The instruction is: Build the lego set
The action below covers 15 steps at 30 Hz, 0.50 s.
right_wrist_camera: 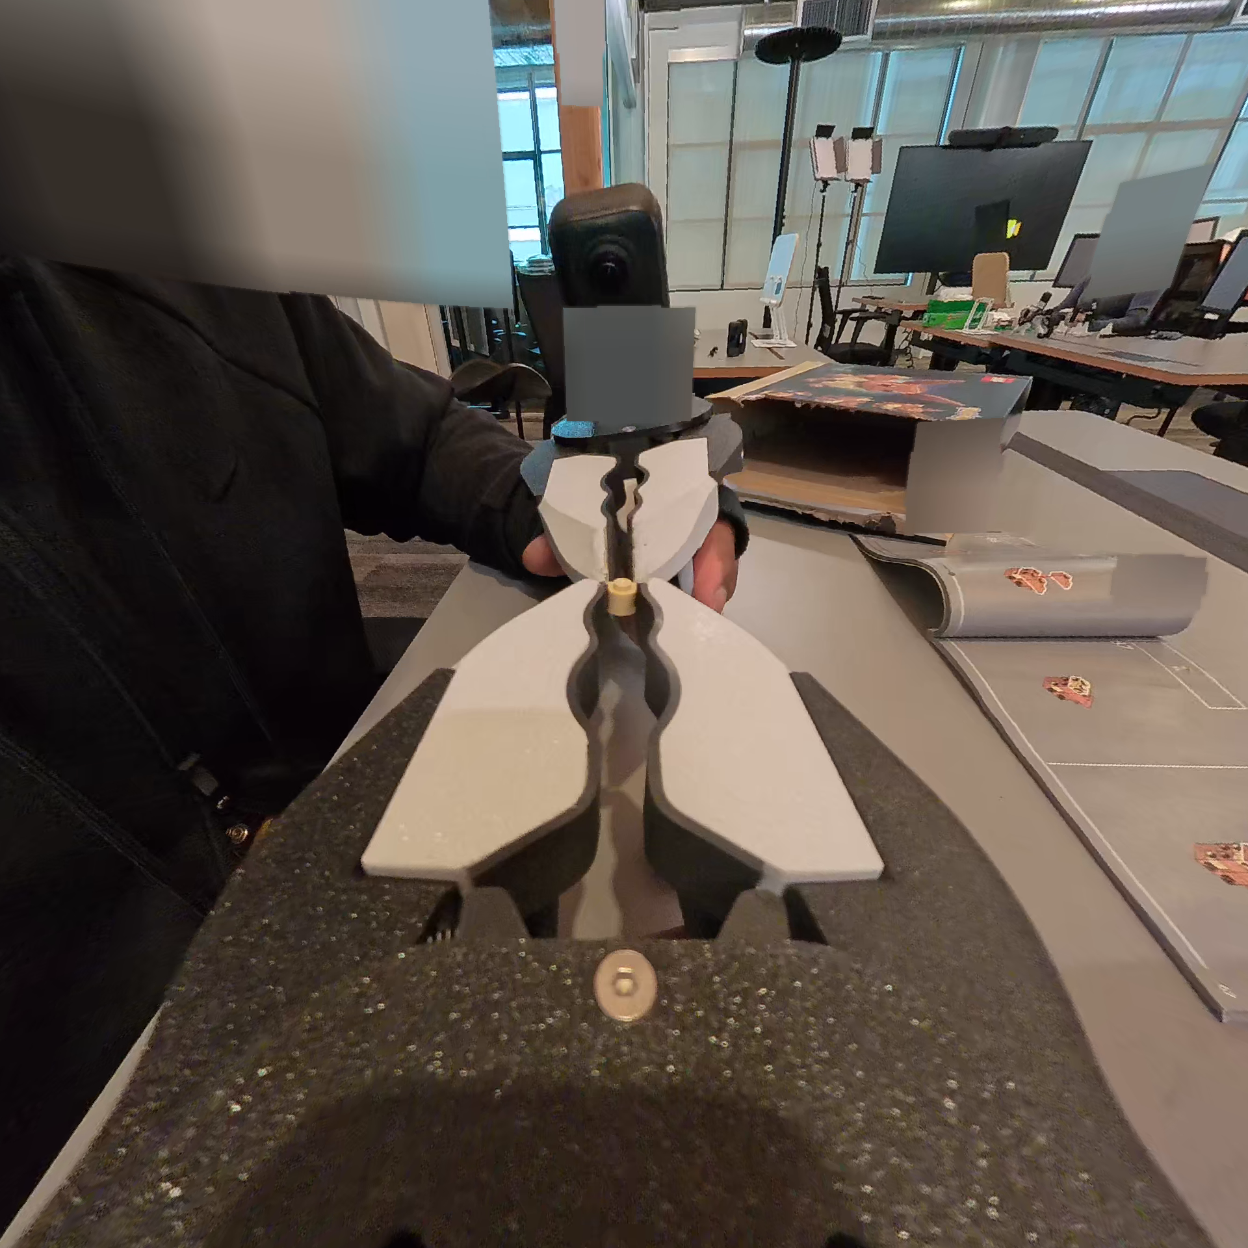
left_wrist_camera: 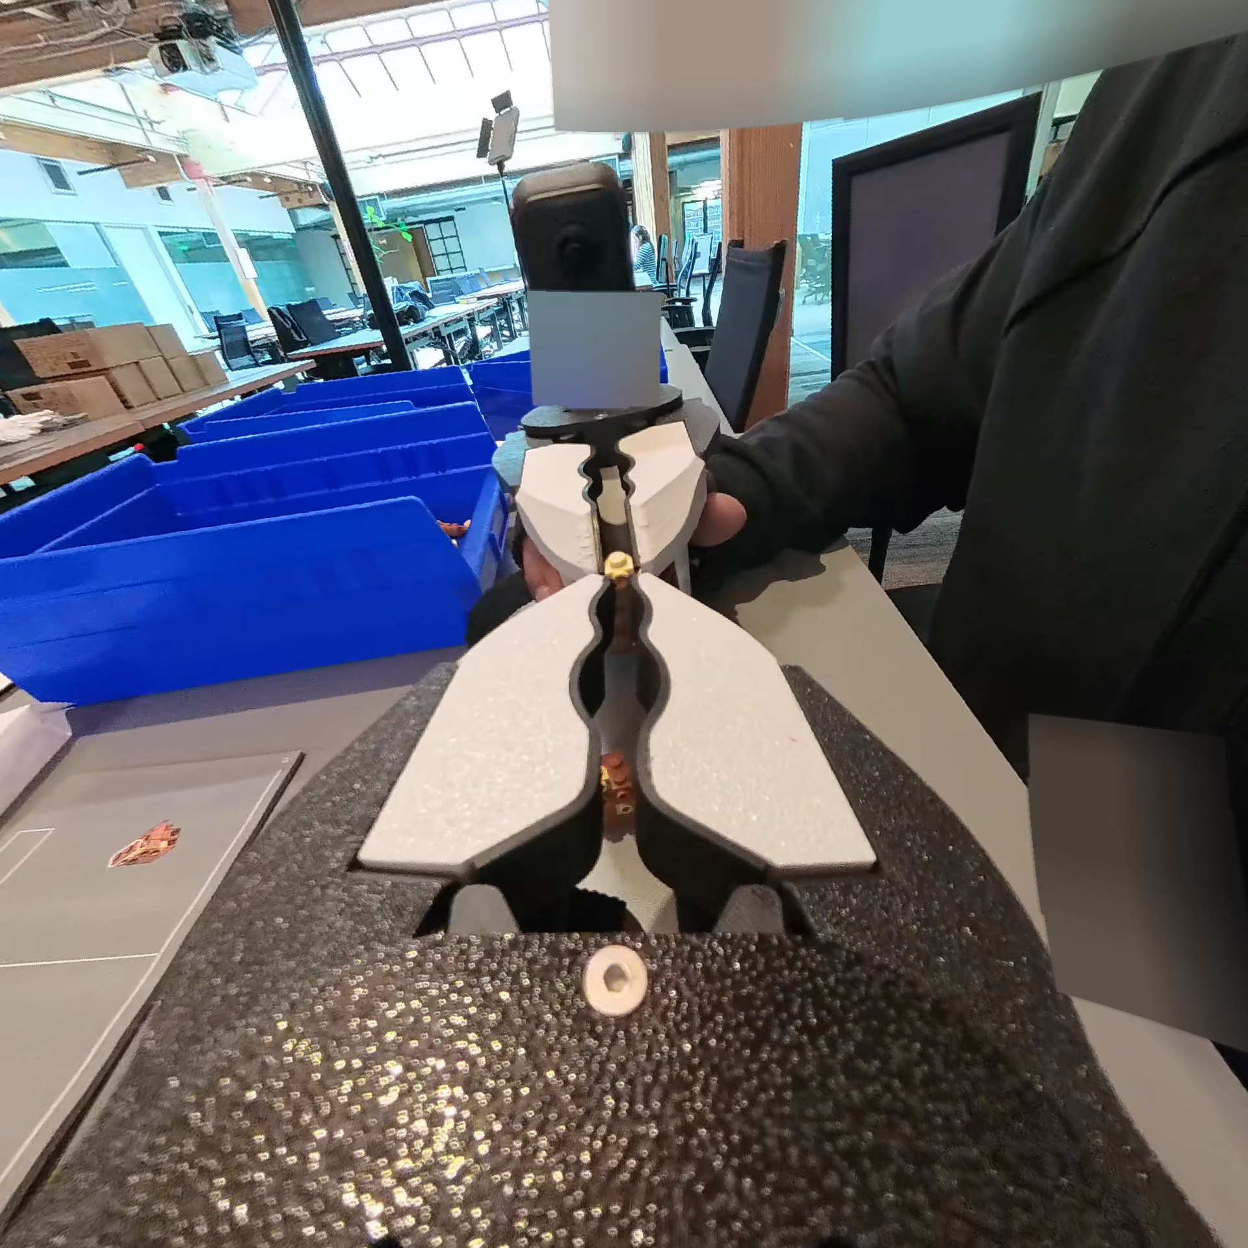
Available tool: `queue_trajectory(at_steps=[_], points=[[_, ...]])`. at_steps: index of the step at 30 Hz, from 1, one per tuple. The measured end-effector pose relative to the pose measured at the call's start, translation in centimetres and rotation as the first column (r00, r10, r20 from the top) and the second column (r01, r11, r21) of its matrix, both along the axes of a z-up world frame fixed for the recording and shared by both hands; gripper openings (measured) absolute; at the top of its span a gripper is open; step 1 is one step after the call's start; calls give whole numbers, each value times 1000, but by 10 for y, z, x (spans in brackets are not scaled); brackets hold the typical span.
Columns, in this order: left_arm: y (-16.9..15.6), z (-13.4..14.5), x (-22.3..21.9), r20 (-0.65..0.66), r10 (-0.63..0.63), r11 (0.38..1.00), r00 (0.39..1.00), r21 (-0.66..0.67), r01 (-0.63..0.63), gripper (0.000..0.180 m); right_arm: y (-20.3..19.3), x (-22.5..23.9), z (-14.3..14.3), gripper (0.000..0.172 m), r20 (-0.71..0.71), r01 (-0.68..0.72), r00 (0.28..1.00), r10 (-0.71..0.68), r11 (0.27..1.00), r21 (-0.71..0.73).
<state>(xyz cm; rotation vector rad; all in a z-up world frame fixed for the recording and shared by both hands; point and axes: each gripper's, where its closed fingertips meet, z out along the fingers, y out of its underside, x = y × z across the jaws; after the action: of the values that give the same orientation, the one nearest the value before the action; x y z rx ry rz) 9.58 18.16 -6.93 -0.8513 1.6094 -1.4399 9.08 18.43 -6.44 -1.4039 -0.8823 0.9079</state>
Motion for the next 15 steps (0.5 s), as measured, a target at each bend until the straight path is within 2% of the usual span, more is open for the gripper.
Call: queue_trajectory(at_steps=[15], points=[[0,1,-1,6,-9,1000,1000,-28,9,5,1,-2,0,8,6,15,1000,-15,1000,17]])
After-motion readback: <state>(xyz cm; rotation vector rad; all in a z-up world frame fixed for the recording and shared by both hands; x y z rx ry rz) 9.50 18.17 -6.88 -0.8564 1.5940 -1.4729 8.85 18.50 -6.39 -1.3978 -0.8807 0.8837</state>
